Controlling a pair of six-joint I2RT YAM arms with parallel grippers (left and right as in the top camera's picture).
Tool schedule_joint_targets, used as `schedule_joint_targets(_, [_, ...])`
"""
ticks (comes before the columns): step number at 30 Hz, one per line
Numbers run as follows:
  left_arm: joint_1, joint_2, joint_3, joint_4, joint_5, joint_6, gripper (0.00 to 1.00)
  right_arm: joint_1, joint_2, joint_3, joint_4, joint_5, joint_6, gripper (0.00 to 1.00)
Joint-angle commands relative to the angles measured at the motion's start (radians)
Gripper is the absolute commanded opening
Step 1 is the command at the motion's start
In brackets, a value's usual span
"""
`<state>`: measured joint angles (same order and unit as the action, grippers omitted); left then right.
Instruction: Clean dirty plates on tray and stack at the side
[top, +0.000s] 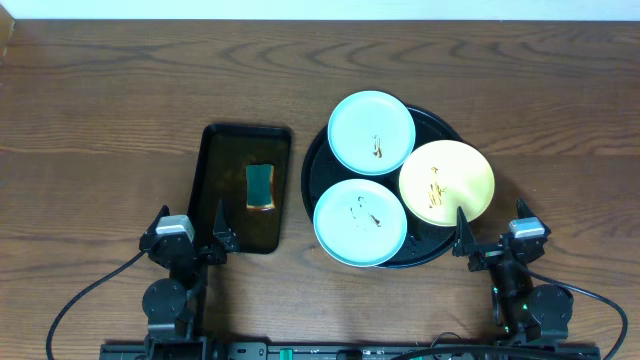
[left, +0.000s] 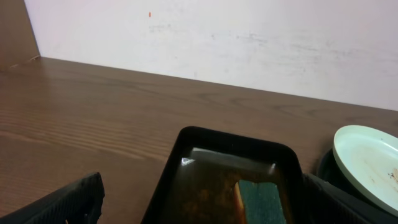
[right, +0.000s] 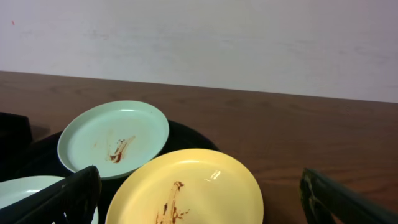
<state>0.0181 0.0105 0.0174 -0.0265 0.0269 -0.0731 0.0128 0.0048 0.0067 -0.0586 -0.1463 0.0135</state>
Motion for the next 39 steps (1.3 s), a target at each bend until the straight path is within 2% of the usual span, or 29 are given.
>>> schedule_joint_targets(1, [0.005, -0.006, -0.013, -0.044, -0.013, 0.013, 0.98, 0.008, 0.001, -0.001, -0.004, -0.008, -0.011, 0.99])
schedule_joint_targets(12, [0.005, 0.008, -0.002, -0.063, -0.013, 0.013, 0.99, 0.007, 0.009, 0.0, -0.006, 0.019, 0.029, 0.99])
schedule_joint_targets(20, [0.005, 0.214, 0.155, -0.182, -0.013, -0.011, 0.98, 0.007, 0.115, 0.089, -0.108, 0.094, 0.143, 0.99])
schedule_joint_targets(24, [0.005, 0.4, 0.283, -0.226, -0.012, -0.014, 0.98, 0.007, 0.23, 0.19, -0.174, 0.121, 0.143, 0.99])
schedule_joint_targets(30, [0.005, 0.706, 0.536, -0.384, 0.04, -0.014, 0.98, 0.007, 0.475, 0.373, -0.279, 0.118, 0.159, 0.99])
schedule_joint_targets(34, [0.005, 0.88, 0.7, -0.541, 0.098, -0.014, 0.98, 0.007, 0.664, 0.53, -0.431, 0.116, 0.148, 0.99])
schedule_joint_targets(39, [0.005, 1.045, 0.846, -0.711, 0.181, -0.014, 0.98, 0.006, 0.912, 0.726, -0.612, 0.116, 0.055, 0.99])
